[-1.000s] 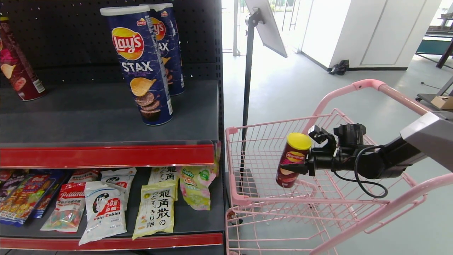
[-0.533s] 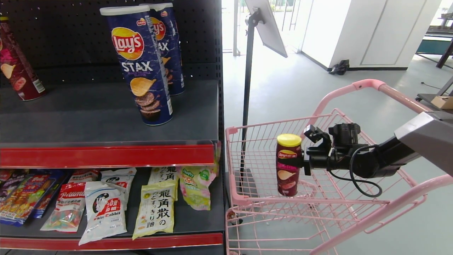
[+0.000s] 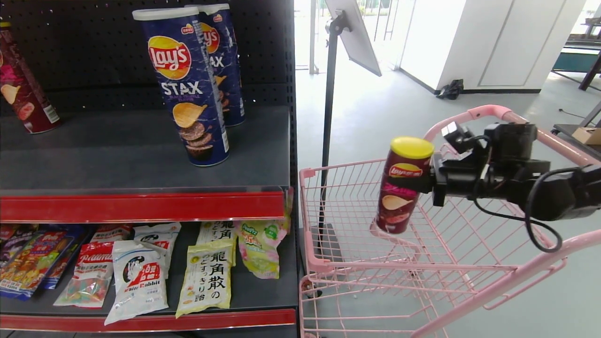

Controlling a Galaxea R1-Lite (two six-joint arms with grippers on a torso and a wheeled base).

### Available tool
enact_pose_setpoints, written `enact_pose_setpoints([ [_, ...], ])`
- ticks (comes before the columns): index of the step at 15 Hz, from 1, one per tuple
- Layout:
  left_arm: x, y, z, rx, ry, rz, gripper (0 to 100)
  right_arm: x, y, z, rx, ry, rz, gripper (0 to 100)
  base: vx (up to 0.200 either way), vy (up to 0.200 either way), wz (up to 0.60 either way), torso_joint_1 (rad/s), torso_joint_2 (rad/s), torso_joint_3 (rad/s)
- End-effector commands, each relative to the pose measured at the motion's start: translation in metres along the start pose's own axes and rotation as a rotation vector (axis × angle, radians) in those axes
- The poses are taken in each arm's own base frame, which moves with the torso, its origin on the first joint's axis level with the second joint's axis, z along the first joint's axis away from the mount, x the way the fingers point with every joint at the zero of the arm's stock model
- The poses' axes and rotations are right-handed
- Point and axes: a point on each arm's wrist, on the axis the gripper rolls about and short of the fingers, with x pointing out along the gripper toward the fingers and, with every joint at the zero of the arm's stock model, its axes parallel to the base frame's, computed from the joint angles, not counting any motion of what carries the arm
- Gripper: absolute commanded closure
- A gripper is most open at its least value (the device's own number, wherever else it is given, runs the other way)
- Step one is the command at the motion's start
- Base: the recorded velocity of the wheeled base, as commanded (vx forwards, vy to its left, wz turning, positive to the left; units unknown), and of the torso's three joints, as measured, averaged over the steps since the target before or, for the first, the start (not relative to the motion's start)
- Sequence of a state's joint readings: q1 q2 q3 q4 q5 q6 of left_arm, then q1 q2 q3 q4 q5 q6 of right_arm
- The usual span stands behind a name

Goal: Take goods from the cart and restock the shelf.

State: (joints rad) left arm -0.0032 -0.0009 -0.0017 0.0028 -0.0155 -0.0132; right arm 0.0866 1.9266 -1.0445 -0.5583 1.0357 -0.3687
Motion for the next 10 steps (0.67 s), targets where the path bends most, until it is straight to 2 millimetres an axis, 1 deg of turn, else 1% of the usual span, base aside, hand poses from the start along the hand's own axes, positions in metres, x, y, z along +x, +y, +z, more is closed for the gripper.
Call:
enact_pose_setpoints([
  [1,0.0,0.0,0.0,-0.001,0.001,0.0,0,-0.042,0.064,0.071,-0.045,-0.093,0.021,100,0.0,0.0,0.0,0.0,0.0,0.0],
  [2,0.0,0.0,0.0,-0.001,0.001,0.0,0,-0.047,0.084,0.085,-0.033,-0.101,0.048,100,0.0,0.0,0.0,0.0,0.0,0.0],
  [3,0.0,0.0,0.0,-0.001,0.001,0.0,0,-0.054,0.112,0.097,-0.015,-0.092,0.096,100,0.0,0.0,0.0,0.0,0.0,0.0],
  [4,0.0,0.0,0.0,-0.001,0.001,0.0,0,-0.057,0.125,0.099,-0.01,-0.087,0.114,100,0.0,0.0,0.0,0.0,0.0,0.0],
  [5,0.0,0.0,0.0,-0.001,0.001,0.0,0,-0.058,0.134,0.093,0.001,-0.076,0.12,100,0.0,0.0,0.0,0.0,0.0,0.0],
  [7,0.0,0.0,0.0,-0.001,0.001,0.0,0,-0.059,0.165,0.078,-0.033,-0.048,0.149,100,0.0,0.0,0.0,0.0,0.0,0.0],
  [8,0.0,0.0,0.0,-0.001,0.001,0.0,0,-0.056,0.179,0.076,-0.042,-0.034,0.152,100,0.0,0.0,0.0,0.0,0.0,0.0],
  [10,0.0,0.0,0.0,-0.001,0.001,0.0,0,-0.04,0.204,0.071,-0.037,0.021,0.151,100,0.0,0.0,0.0,0.0,0.0,0.0],
])
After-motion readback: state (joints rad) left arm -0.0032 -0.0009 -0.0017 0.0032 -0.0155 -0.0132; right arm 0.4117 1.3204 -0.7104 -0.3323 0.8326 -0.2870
